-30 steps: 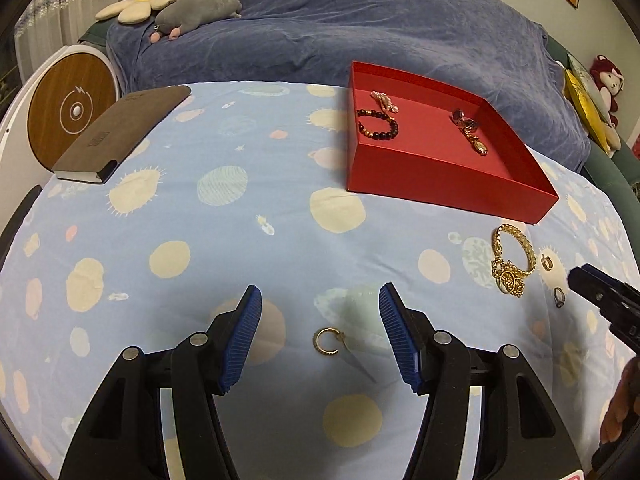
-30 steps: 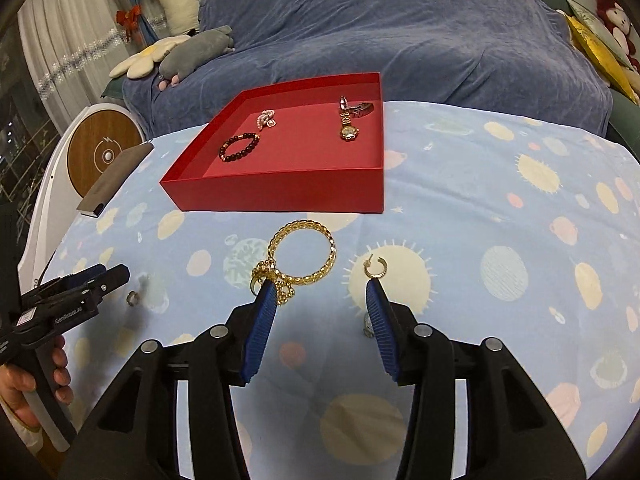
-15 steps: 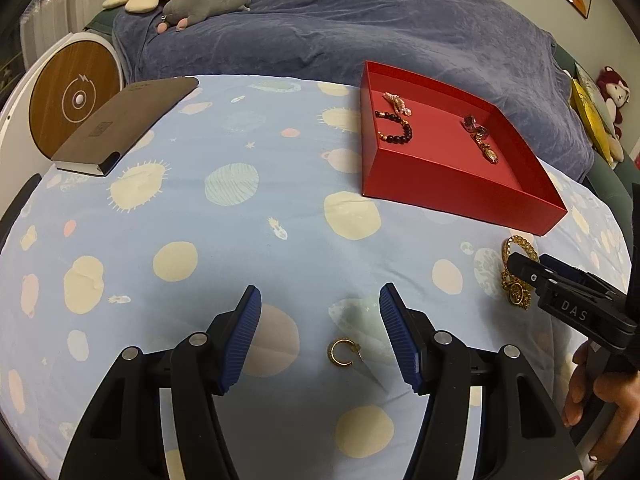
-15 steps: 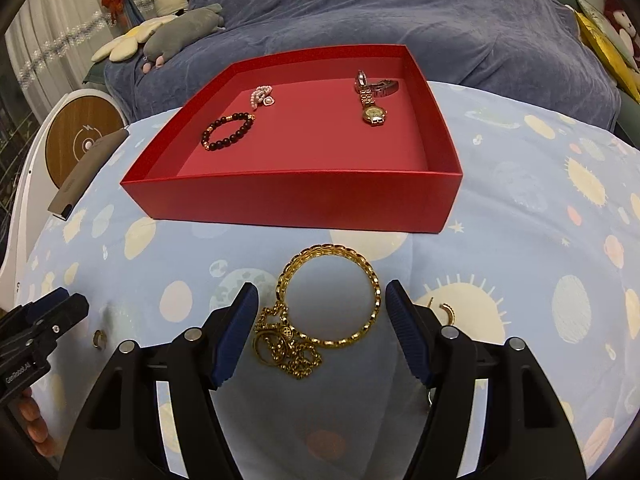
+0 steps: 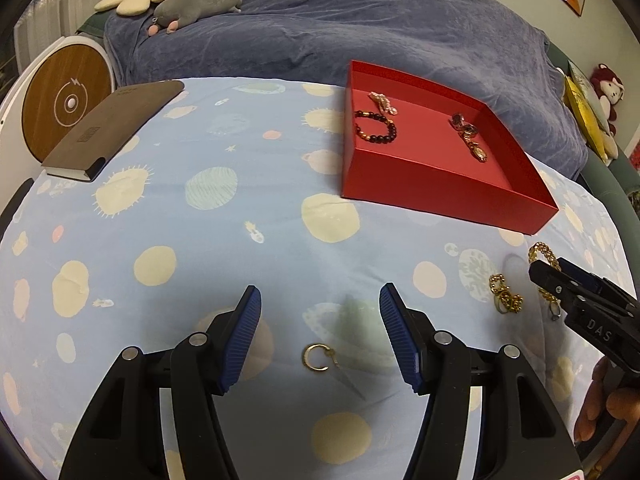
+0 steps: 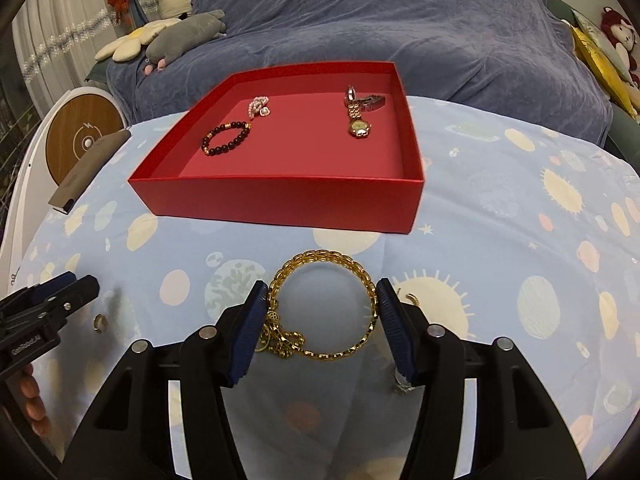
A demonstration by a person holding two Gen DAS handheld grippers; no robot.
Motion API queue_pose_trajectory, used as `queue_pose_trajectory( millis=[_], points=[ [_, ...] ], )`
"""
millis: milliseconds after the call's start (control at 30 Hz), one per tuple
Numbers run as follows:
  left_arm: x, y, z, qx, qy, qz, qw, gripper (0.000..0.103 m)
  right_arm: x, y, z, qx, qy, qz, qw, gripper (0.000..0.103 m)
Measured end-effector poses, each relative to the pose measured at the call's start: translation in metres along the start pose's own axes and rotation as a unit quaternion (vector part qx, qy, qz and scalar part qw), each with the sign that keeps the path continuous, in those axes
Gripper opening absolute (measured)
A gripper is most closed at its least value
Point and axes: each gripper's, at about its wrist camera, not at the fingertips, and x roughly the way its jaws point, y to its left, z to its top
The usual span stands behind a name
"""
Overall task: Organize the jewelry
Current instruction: 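Grasp the gold chain bangle with the right tool and lift it, then grasp a small ring with the left tool while the right tool holds the bangle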
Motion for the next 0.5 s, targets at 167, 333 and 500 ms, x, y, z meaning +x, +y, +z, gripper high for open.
queue_pose_trajectory(
  millis=[167,333,500],
  points=[
    [0.006,-0.031,-0.004,0.026,0.006,-0.025,0.9993,0.059,-0.028,-0.023,-0.020,0.002,0.001,-0.005,1.000,0.054],
    [0.015,-0.067,-0.009,0.051,0.015,-0.045,0.9975,0.059,-0.032,-0.036,-0.036,0.006,0.014,-0.005,1.000,0.054],
    [0.021,-0.098,-0.012,0.072,0.012,-0.065,0.9952,0.059,-0.040,-0.039,-0.045,0.002,0.017,0.002,1.000,0.054]
  ],
)
